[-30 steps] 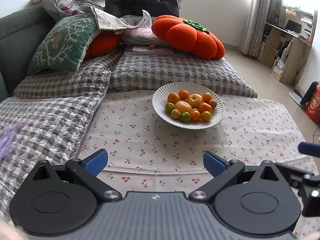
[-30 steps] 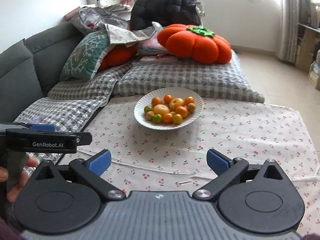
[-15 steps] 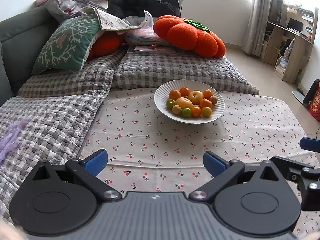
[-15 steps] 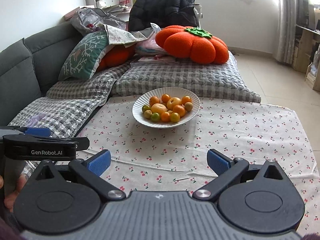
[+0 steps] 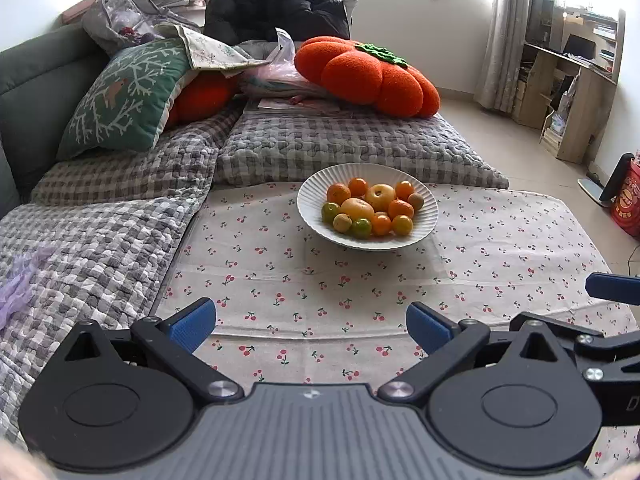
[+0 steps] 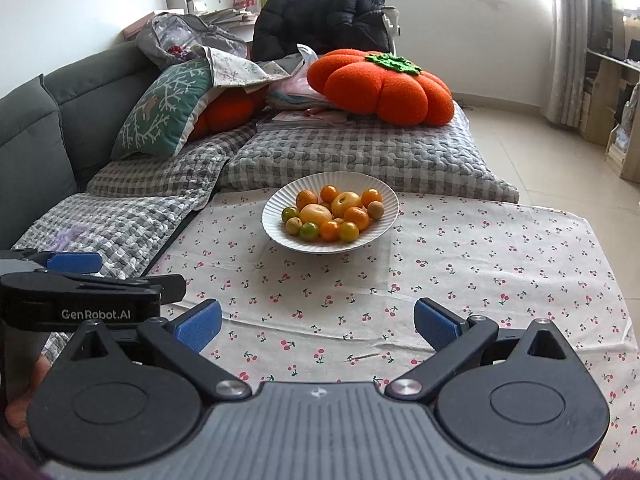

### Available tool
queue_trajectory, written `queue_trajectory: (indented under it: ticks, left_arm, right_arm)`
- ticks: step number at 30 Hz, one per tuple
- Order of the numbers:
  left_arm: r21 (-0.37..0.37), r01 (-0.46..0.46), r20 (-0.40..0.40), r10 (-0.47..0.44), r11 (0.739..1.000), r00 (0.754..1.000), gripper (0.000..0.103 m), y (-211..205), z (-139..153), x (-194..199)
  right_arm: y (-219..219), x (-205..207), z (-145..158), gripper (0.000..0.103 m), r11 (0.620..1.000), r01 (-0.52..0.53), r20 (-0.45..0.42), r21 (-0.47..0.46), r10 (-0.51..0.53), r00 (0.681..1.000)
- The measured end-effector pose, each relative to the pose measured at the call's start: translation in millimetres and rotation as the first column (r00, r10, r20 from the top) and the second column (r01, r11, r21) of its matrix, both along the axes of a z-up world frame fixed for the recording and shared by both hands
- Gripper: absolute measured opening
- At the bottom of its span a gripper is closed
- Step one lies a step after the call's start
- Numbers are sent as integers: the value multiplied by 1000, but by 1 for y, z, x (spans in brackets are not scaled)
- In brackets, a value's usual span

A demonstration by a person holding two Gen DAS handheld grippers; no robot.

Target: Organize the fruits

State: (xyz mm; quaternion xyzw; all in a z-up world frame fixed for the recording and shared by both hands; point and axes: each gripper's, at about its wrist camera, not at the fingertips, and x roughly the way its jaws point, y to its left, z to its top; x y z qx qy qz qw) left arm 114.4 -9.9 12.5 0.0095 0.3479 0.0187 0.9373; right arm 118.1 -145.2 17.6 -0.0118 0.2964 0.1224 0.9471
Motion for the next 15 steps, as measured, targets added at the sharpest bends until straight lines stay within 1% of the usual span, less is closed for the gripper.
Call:
queue_trajectory:
  ticks: [15]
  left_arm:
    - [-7,5,3,-5,1000,1000,99,-1,0,0]
  right_arm:
    - [1,2,-1,103,999,47,7,-22,-46,999]
